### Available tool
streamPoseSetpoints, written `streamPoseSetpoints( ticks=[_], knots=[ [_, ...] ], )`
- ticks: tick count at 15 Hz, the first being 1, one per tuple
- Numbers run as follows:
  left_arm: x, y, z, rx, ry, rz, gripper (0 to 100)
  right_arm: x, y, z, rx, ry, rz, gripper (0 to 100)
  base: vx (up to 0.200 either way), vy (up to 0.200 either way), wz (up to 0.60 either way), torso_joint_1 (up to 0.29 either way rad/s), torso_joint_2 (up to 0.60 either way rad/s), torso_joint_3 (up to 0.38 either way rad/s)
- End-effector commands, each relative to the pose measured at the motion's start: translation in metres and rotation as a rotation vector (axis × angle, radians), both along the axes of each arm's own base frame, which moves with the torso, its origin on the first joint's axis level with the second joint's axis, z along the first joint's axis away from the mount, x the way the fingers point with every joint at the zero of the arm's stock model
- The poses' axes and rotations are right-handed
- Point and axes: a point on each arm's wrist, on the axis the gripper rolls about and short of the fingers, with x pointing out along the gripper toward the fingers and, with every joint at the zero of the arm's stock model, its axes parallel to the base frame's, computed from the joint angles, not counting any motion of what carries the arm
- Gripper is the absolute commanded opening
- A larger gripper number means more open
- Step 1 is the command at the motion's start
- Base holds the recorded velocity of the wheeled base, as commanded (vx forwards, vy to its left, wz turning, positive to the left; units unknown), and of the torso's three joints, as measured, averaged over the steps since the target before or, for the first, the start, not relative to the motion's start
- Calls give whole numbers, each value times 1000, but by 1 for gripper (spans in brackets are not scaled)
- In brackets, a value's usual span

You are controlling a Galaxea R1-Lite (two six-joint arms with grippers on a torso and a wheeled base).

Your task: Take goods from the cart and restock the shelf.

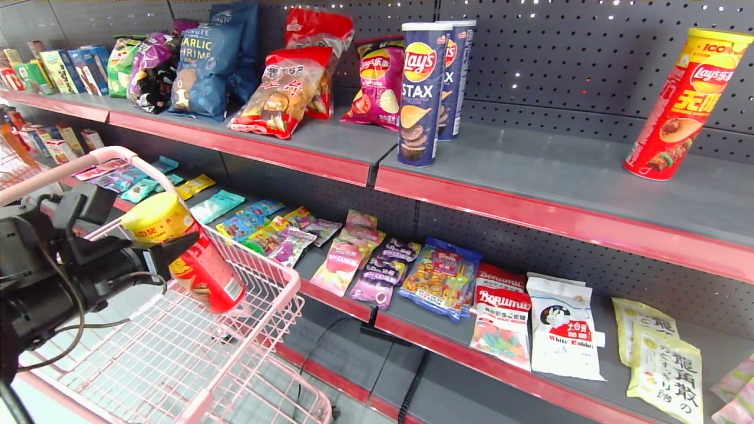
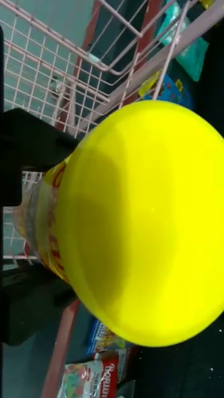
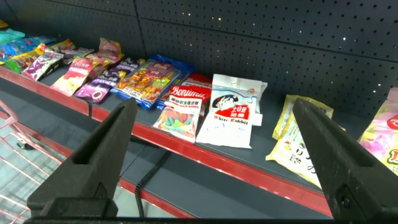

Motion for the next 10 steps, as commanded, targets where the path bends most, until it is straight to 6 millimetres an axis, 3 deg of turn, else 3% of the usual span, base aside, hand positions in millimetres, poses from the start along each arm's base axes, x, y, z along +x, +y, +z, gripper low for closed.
streamPoseSetpoints(
  ticks=[1,3,6,10],
  knots=[
    [-45,-3,52,13,-123,13,0,0,0,0,1,1,0,100,0,0,0,0,0,0],
    [-83,-8,72,12,-120,3,0,0,0,0,1,1,0,100,0,0,0,0,0,0],
    [-131,-16,83,6,-121,-34,0,0,0,0,2,1,0,100,0,0,0,0,0,0],
    [-160,-20,89,12,-189,-60,0,0,0,0,2,1,0,100,0,0,0,97,-290,-188]
  ],
)
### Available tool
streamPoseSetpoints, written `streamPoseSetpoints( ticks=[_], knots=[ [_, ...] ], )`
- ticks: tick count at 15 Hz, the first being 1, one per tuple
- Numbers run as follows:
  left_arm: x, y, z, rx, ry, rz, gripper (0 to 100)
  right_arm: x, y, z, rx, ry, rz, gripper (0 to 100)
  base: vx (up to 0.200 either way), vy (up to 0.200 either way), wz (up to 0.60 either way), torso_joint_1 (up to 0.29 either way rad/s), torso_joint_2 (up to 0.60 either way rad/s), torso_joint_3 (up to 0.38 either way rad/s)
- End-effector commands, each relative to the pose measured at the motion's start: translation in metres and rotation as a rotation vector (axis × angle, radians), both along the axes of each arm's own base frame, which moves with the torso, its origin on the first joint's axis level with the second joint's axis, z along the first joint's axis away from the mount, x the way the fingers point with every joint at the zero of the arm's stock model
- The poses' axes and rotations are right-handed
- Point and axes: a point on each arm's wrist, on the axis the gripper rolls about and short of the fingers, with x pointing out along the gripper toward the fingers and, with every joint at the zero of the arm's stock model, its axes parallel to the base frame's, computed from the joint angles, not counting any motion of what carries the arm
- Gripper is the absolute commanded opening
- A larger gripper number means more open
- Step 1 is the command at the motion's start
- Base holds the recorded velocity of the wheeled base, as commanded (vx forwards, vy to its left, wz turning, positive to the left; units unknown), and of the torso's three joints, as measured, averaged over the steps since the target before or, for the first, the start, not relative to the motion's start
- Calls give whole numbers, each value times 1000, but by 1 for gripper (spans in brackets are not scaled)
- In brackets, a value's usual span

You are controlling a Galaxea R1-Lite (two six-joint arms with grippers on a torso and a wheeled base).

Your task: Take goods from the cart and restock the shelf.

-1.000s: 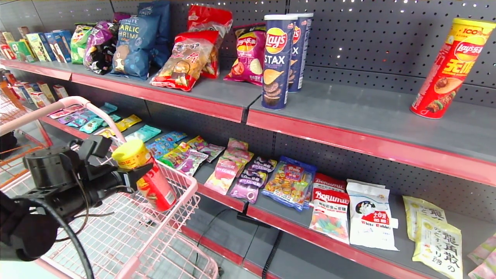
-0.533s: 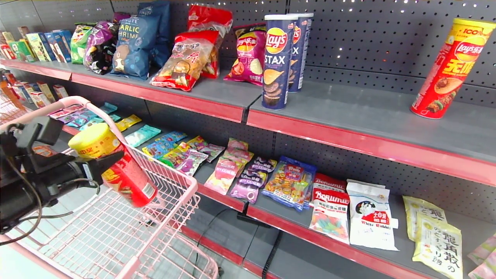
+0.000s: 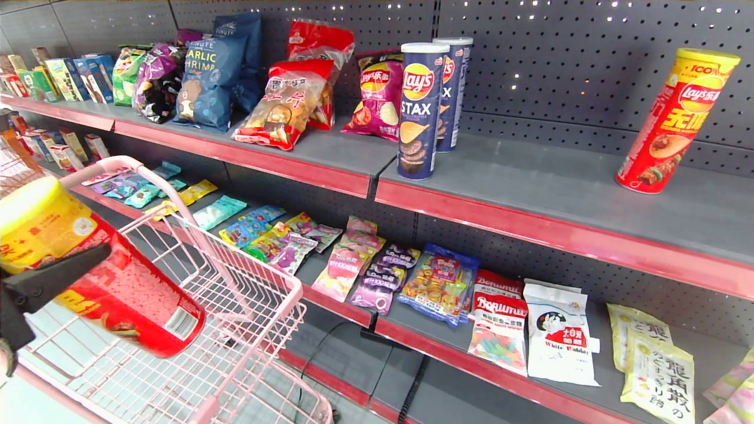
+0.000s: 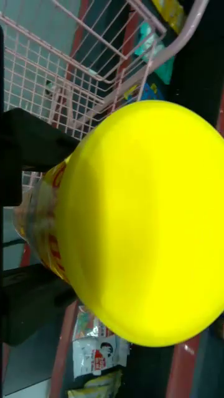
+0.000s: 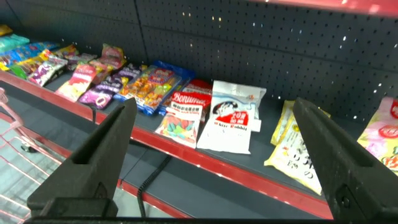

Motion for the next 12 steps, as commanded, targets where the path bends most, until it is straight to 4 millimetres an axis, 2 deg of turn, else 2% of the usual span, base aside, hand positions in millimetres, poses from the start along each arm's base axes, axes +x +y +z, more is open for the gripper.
streamPoseSetpoints(
  ticks=[1,4,6,7,10,12],
  knots=[
    [-30,-4,11,12,-120,-24,0,0,0,0,0,0,0,100,0,0,0,178,-505,-315],
    [-48,-6,4,13,-134,-18,0,0,0,0,0,0,1,100,0,0,0,206,-548,-343],
    [-62,-7,-3,8,-84,5,0,0,0,0,0,0,0,100,0,0,0,234,-583,-351],
    [-62,-7,-4,11,-82,35,0,0,0,0,0,0,1,100,0,0,0,242,-608,-354],
    [-62,-1,0,32,-90,277,0,0,0,0,0,0,0,100,0,0,0,222,-561,-326],
    [-61,0,0,42,-89,312,0,0,0,0,0,0,0,100,0,0,0,183,-420,-244]
  ],
)
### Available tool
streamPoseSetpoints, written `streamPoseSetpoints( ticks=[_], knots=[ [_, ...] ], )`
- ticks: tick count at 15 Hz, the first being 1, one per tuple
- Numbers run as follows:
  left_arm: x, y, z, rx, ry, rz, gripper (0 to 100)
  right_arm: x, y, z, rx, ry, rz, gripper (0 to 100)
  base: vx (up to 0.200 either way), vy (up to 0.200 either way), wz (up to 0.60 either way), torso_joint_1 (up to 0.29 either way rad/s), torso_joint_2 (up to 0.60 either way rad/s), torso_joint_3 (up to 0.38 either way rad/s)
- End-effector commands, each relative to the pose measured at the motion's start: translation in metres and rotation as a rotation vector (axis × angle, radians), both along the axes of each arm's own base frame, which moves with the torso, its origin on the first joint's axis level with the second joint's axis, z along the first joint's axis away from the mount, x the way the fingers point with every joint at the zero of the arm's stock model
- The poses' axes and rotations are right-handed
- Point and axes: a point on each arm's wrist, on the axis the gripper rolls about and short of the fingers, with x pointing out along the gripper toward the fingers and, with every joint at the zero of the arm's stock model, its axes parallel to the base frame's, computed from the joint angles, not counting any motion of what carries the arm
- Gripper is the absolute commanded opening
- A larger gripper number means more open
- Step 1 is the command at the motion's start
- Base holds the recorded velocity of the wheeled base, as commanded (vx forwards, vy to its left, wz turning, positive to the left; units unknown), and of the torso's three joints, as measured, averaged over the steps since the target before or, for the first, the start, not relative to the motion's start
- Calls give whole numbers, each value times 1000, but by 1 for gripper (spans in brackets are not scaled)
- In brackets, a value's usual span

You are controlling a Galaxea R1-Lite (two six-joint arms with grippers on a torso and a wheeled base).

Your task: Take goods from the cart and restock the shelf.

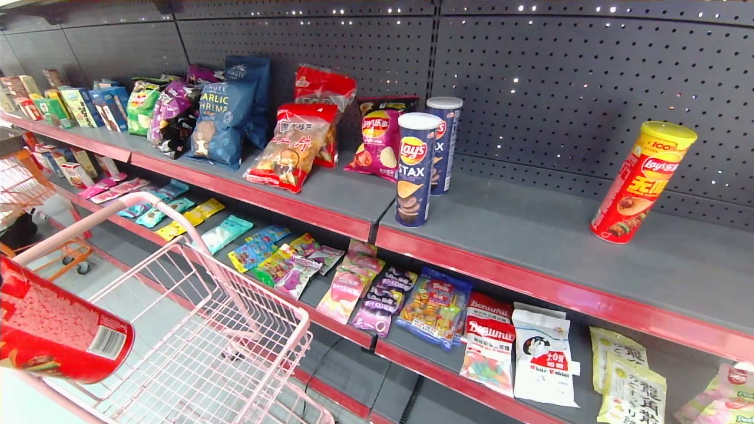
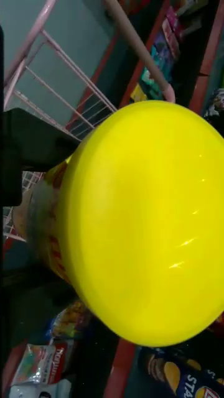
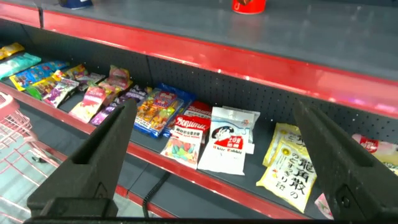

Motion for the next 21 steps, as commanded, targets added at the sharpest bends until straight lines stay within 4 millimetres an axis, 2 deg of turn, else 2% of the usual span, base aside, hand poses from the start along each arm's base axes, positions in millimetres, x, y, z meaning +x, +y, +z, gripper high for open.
streamPoseSetpoints(
  ticks=[1,3,10,16,18,21],
  knots=[
    [0,0,0,12,-1,14,0,0,0,0,0,1,0,100,0,0,0,178,-388,-232],
    [1,0,-2,68,8,5,0,0,0,0,0,1,0,100,0,0,-300,49,-107,-59],
    [0,0,-1,75,-1,7,0,0,0,0,1,1,0,100,0,0,-600,10,-5,-2],
    [-3,0,-8,231,17,27,0,0,0,0,1,1,0,100,0,0,-600,0,2,2],
    [-6,0,-11,235,15,35,0,0,0,0,1,1,0,100,0,0,0,0,0,0],
    [-11,0,-15,236,4,33,0,0,0,0,0,1,2,100,200,0,0,1,4,2]
  ],
)
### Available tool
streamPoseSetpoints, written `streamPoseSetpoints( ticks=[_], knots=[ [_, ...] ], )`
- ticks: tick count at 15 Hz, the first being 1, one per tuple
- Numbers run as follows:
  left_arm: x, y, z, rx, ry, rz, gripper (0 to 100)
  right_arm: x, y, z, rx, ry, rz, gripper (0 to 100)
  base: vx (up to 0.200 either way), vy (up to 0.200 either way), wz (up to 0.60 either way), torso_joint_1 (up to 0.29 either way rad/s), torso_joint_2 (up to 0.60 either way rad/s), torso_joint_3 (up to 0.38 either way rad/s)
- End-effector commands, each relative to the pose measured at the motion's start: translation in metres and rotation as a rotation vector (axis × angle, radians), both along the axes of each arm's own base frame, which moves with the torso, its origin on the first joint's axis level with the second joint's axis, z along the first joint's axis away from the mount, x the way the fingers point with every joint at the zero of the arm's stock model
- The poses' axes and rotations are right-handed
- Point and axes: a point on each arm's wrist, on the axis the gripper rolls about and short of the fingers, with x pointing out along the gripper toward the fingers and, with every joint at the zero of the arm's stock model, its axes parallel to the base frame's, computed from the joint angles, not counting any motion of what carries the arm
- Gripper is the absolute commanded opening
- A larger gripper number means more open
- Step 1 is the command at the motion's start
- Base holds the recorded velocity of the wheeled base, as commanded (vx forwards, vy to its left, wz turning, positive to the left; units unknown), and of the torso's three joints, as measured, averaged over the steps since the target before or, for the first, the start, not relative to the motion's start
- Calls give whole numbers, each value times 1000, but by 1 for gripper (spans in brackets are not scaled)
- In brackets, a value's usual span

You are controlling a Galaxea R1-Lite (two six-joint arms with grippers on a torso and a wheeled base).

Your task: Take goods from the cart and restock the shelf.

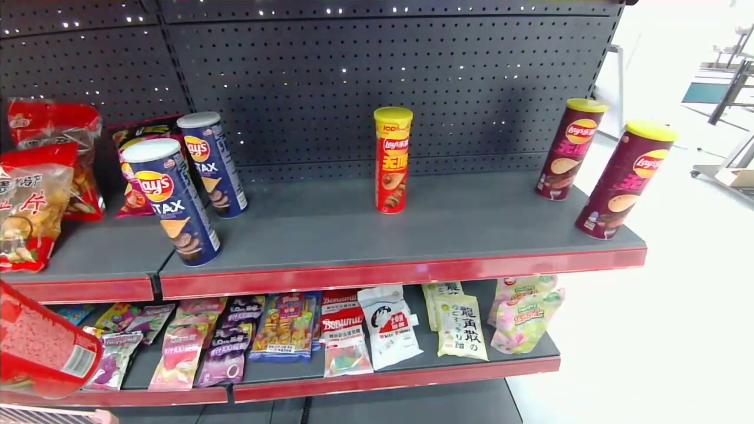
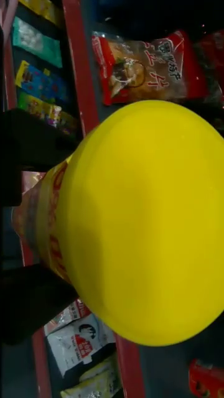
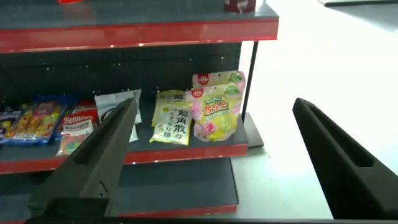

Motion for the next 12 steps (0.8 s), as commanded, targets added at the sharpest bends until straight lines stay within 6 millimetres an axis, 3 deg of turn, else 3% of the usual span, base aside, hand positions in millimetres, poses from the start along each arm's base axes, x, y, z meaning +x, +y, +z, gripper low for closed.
streamPoseSetpoints(
  ticks=[1,3,7,12],
  knots=[
    [-5,-1,-3,2,-16,-3,0,0,0,0,-3,2,0,100,200,0,0,-12,-7,2],
    [-8,-1,-4,3,-24,-3,0,0,0,0,-5,2,0,100,200,0,0,-2,2,2],
    [-11,-2,-4,4,-36,-5,0,0,0,0,-5,2,1,100,0,0,0,0,0,0],
    [-39,-5,-25,12,-86,-8,0,0,0,0,-14,2,11,100,0,0,0,0,0,0]
  ],
)
